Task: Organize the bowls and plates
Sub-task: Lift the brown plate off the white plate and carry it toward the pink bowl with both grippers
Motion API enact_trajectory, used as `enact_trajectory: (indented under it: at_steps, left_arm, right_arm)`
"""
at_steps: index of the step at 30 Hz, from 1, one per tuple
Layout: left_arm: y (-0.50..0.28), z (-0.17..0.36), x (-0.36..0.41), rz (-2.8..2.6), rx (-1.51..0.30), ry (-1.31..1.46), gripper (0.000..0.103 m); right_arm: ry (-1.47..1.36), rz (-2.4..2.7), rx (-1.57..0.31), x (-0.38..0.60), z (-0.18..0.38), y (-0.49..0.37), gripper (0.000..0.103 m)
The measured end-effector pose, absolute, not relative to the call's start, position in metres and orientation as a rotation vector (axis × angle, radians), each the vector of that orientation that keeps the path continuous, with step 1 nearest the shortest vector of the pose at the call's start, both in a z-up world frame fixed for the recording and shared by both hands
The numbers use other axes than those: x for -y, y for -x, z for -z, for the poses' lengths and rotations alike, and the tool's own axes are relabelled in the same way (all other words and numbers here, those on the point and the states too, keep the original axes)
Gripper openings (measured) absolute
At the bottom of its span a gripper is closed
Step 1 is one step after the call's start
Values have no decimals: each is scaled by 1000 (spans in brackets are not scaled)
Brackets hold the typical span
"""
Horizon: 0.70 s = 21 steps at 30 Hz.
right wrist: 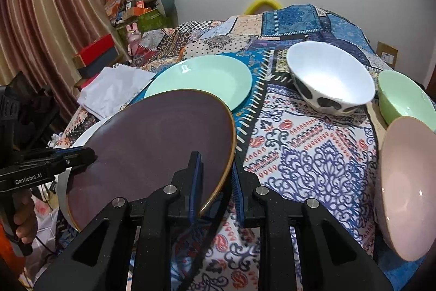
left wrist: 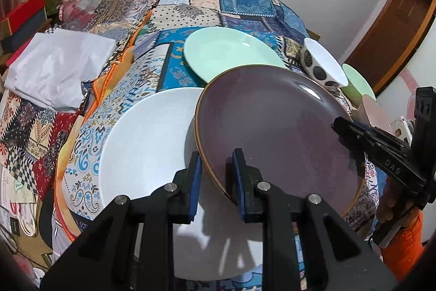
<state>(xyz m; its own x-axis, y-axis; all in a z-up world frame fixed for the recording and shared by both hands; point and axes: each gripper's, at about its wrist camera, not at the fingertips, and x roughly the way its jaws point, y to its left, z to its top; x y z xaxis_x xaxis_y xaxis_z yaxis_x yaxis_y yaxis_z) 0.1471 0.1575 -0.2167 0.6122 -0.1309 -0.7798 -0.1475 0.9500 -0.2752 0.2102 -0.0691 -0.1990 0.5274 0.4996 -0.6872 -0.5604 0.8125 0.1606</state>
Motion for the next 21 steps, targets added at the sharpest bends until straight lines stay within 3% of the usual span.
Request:
enact_trajectory:
  at_steps: [21]
  left_arm:
    - [-143,196,-95,50,-905,266,22]
  right_arm:
    - [6,-579,-770,131,189,-187,20]
